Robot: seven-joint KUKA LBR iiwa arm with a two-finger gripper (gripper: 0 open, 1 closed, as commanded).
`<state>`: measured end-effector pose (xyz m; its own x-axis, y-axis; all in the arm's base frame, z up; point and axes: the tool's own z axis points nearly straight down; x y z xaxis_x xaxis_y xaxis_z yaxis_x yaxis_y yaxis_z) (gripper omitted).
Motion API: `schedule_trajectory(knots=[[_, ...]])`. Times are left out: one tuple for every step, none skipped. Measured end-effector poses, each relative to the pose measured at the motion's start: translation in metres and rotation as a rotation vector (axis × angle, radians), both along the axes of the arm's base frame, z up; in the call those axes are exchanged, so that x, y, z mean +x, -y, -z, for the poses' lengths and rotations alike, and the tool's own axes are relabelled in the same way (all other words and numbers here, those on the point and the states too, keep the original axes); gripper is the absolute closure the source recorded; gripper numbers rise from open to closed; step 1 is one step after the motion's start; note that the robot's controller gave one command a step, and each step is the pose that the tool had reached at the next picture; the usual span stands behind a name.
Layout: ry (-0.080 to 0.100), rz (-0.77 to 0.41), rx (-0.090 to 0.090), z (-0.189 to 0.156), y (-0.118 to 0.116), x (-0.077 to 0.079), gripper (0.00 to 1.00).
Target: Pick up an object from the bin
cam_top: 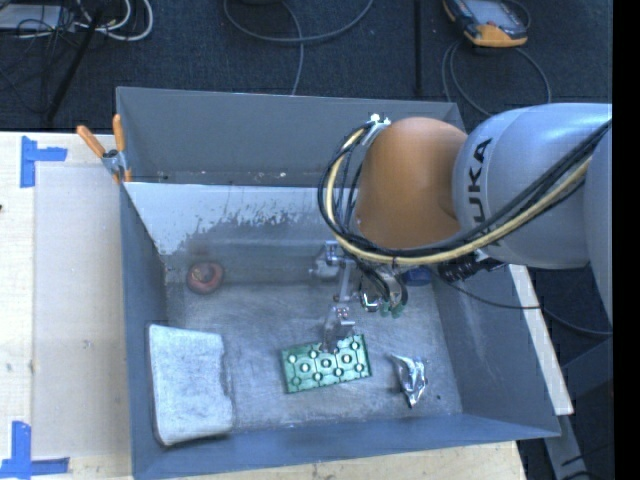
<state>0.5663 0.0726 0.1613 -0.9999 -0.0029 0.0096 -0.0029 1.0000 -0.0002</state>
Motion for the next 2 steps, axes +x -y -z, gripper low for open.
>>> schedule_trajectory(knots=[[0.006, -0.051, 0.003, 0.0910, 0.0341, -0.0212, 0.00], [0.003, -0.051, 0.003, 0.0860, 0.0335, -0.0203, 1.00]])
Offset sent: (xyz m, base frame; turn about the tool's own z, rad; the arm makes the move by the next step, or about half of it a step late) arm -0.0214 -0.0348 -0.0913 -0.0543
